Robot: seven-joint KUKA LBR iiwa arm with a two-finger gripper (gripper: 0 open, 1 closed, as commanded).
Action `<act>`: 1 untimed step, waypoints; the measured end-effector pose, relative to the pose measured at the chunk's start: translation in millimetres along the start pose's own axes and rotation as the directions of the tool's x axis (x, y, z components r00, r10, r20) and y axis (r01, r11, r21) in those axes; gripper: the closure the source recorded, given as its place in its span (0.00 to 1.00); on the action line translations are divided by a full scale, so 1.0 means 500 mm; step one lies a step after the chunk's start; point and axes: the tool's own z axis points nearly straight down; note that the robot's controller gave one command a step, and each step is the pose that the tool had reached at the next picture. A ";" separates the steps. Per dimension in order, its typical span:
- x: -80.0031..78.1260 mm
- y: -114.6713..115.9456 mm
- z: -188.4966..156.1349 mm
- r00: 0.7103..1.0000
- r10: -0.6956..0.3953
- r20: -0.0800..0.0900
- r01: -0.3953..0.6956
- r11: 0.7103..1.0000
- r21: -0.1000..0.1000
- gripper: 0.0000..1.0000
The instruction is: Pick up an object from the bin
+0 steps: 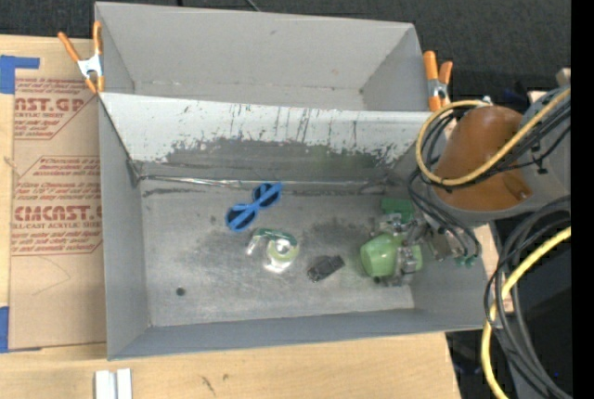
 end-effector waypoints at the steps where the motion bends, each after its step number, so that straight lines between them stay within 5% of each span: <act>1: 0.019 0.025 -0.306 1.000 -0.008 0.008 0.008 1.000 0.004 1.00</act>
Offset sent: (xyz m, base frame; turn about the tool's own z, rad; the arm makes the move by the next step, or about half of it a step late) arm -0.0131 0.0108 0.1484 -0.0080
